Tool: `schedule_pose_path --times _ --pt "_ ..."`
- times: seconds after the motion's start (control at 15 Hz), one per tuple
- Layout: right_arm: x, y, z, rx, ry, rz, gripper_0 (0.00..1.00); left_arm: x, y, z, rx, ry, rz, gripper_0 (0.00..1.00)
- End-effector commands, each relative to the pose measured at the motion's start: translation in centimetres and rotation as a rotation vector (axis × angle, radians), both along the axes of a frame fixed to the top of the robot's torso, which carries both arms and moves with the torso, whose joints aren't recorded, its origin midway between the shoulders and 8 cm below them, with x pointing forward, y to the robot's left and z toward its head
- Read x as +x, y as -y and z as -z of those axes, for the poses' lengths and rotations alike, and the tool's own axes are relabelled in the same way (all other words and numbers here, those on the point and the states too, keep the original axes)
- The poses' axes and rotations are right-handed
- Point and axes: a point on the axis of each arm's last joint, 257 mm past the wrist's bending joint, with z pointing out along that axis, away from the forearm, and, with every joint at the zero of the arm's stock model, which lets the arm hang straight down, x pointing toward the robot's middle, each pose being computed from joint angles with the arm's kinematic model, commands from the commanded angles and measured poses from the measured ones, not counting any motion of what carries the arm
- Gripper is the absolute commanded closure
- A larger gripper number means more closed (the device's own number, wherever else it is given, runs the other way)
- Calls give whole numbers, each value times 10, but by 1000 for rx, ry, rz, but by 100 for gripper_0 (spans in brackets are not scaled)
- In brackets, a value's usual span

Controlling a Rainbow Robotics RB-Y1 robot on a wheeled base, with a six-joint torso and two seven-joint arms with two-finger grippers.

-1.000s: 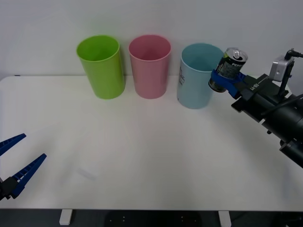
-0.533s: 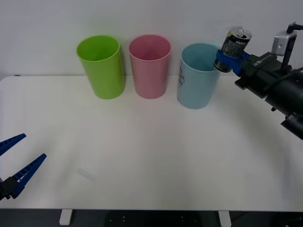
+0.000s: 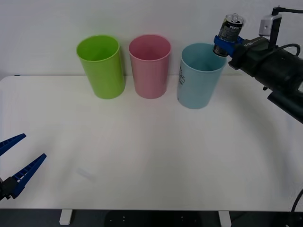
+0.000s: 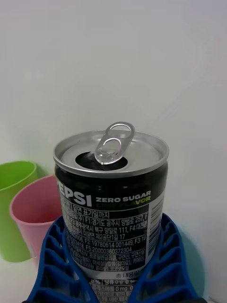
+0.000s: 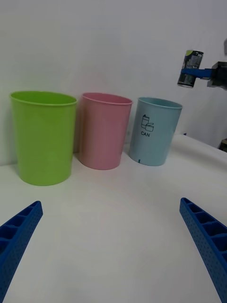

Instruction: Grasp the object on the table and drop it into the matching bin: aluminum can to the light blue bin, PET bottle to the pink bin.

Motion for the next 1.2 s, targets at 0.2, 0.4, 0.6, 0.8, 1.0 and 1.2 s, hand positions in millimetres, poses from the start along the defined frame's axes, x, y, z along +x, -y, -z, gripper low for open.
schedule_pose_path --times 0.2,0.4,0.6,0.8,1.0,1.2 --pt "35 -10 6 -13 -25 45 100 0 0 0 0 0 0 0" --pt "51 -19 15 -24 -49 61 100 0 0 0 0 0 0 0" --pt "61 -28 19 -19 -61 73 100 0 0 0 0 0 0 0" --pt "62 -29 18 -28 -53 77 100 0 0 0 0 0 0 0" --pt "62 -27 17 -36 -44 83 58 0 0 0 0 0 0 0" --pt "62 -26 13 -47 -26 85 0 0 0 0 0 0 0 0"
